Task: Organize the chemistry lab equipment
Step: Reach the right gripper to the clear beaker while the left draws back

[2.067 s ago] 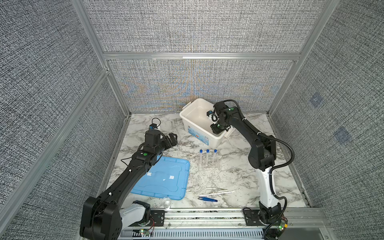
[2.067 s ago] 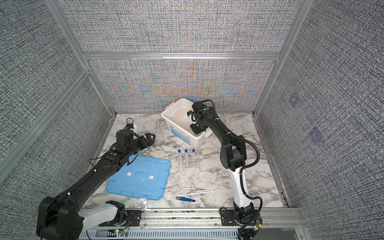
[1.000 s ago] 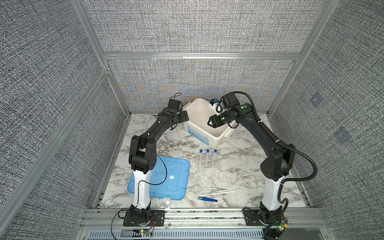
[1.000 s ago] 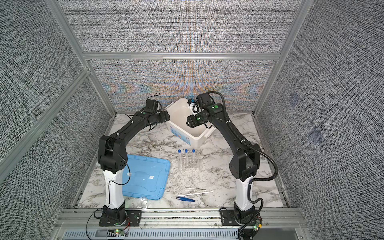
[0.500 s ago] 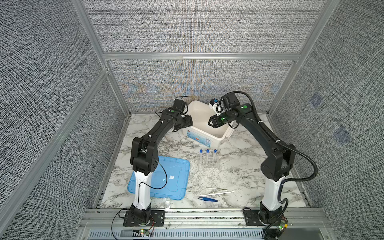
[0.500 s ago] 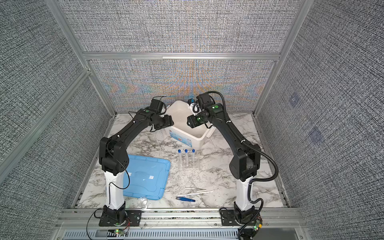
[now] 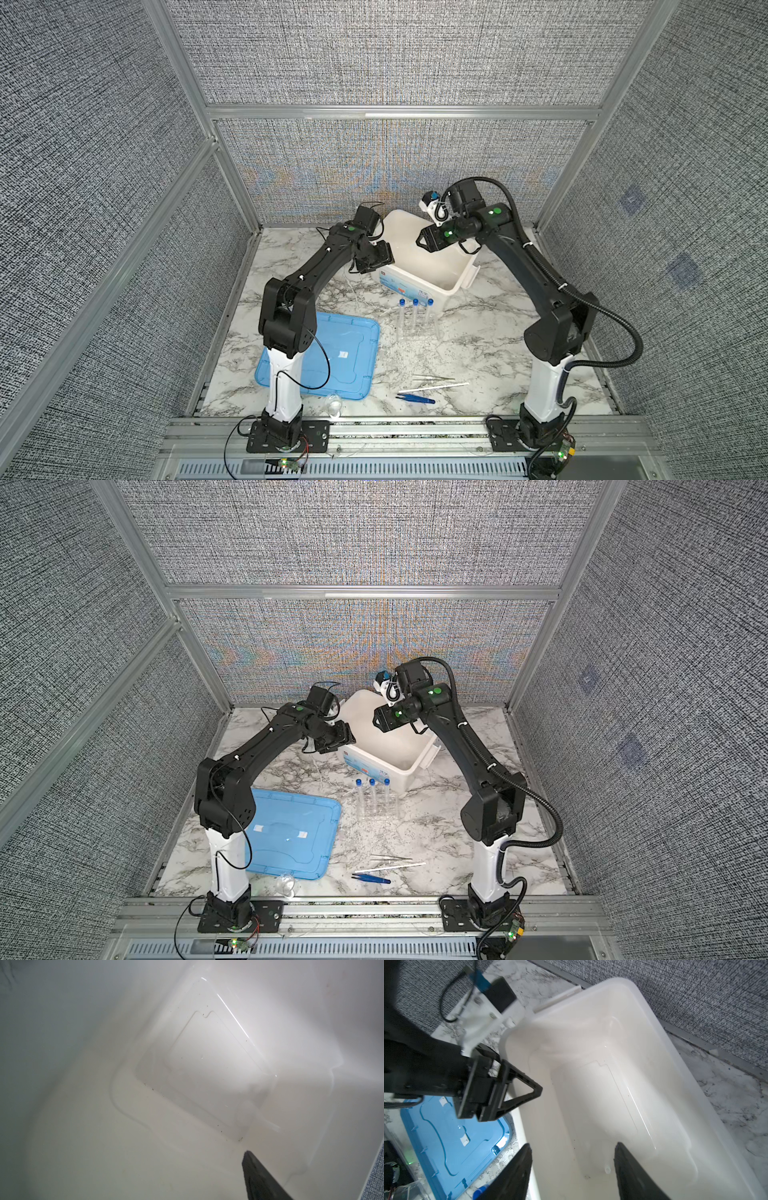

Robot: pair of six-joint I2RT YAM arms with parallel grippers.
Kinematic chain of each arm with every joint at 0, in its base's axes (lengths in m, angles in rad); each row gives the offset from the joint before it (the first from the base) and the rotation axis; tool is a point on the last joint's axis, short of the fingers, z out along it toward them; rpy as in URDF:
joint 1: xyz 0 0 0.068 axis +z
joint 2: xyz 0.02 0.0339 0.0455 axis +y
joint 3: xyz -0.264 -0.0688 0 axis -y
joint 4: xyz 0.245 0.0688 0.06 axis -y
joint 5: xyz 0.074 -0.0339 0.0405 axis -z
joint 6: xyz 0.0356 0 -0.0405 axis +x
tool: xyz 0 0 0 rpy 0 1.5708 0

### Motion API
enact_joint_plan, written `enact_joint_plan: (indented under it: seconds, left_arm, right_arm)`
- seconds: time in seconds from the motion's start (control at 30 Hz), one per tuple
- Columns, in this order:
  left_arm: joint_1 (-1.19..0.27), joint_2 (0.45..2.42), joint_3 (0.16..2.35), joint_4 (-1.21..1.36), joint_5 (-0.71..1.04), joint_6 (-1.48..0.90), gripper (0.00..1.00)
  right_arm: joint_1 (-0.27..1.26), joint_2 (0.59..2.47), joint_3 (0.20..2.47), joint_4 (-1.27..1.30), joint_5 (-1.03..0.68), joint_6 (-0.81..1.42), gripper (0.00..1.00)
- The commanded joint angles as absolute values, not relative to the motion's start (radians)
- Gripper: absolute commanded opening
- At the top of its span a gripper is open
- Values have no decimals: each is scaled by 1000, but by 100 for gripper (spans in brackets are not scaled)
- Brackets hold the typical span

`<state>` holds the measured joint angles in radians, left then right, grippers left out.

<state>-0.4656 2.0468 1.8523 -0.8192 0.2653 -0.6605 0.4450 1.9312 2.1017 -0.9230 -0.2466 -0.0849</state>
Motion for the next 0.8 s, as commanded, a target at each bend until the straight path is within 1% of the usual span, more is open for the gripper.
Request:
enact_joint_plan:
  seconds: [0.0, 0.17, 0.37, 0.57, 0.7, 0.77]
  left_arm:
    - [-465, 2031, 1861, -914, 269, -635, 68]
    - [-463, 1991, 1818, -870, 333, -634, 69]
    - [-457, 1944, 1804, -829, 345, -636, 73]
    - [-428, 1889, 1788, -826, 355, -635, 75]
    - [-390, 1801, 1736, -840, 315, -632, 77]
    - [-370, 1737, 1684, -831, 279, -628, 80]
  right_arm:
    - [468, 1906, 2117, -919, -273, -73, 62]
    - [495, 1865, 2063, -896, -265, -74, 62]
    - [531, 1845, 2039, -910, -172, -91, 62]
    - [573, 1822, 2036, -926, -218, -125, 62]
    - [675, 1789, 2034, -924, -57, -117, 62]
    - [731, 1765, 2025, -918, -29, -135, 62]
